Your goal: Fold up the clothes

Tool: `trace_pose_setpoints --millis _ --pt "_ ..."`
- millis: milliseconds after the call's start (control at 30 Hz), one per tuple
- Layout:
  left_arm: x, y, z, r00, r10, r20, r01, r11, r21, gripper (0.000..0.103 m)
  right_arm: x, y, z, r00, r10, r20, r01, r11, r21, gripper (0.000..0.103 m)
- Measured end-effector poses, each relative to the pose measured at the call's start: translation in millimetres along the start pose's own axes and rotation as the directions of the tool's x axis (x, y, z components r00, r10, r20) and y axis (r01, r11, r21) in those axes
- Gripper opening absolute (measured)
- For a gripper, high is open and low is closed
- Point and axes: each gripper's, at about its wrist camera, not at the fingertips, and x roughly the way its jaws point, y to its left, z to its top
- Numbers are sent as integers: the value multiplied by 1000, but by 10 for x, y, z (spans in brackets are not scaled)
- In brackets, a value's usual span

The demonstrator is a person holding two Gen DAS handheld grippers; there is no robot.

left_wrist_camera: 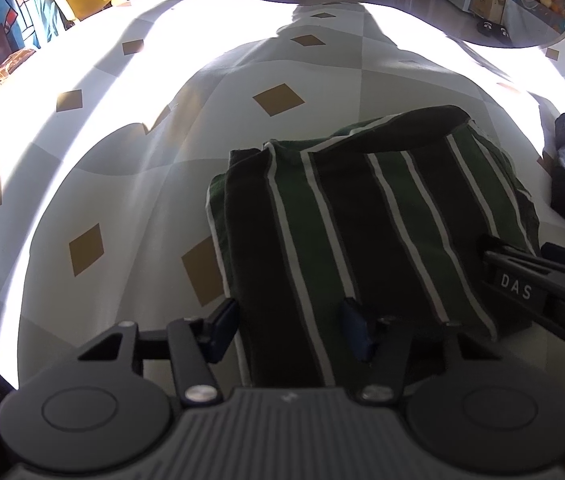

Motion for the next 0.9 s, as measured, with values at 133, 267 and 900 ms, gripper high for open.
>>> trace_pose_setpoints --millis 133,267,900 --pt "-39 -18 -21 1000 8 10 -8 1000 9 34 -32 -18 28 1000 19 3 -19 1000 10 62" --pt "-81 -24 -42 1000 17 13 -17 1000 10 27 -125 -24 64 998 26 53 -27 1000 10 62" --pt "-238 -103 -110 998 56 27 -56 998 24 85 -286 103 102 986 158 46 -155 986 -69 62"
